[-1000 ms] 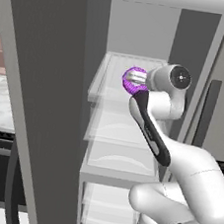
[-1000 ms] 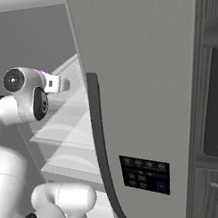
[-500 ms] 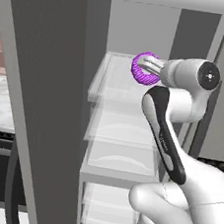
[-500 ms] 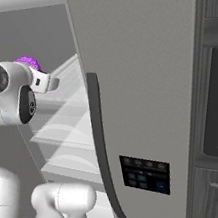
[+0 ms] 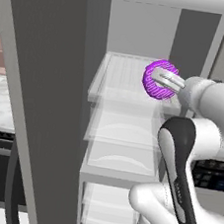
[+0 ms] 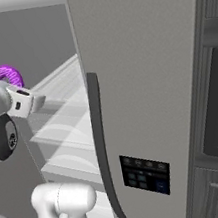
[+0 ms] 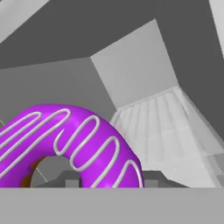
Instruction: Take the cupcake and donut from the fridge and place them on the empty tray on the dining counter.
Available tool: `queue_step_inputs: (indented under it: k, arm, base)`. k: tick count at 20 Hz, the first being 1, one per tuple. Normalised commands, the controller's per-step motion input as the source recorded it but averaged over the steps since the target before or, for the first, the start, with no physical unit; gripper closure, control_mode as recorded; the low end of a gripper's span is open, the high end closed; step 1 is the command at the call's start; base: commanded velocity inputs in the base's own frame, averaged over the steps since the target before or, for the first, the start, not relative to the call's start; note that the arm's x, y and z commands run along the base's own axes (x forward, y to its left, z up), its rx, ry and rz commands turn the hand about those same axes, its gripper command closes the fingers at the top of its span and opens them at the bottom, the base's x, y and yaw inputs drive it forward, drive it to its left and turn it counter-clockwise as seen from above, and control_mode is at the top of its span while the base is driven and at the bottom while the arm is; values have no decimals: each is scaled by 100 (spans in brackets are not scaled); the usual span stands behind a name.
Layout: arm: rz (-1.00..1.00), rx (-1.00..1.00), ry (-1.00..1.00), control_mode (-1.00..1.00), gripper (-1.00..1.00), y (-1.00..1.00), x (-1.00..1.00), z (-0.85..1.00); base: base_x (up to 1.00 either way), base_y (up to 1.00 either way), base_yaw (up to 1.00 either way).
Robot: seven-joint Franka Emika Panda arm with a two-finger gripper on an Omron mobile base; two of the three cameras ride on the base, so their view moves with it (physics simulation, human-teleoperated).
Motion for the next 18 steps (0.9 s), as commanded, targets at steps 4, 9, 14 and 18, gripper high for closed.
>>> queue_step_inputs:
  k: [4, 9, 14, 18]
  arm:
    - [-6, 0, -2, -100, 100, -13, -100, 18]
    - [-5, 0, 0, -100, 100, -13, -98, 18]
    - [-5, 0, 0, -100, 100, -15, -93, 20]
    - [-5, 0, 1, -100, 100, -18, -97, 34]
  base:
    - [0, 0, 0]
    - [0, 0, 0]
    - [0, 0, 0]
    - [0, 0, 0]
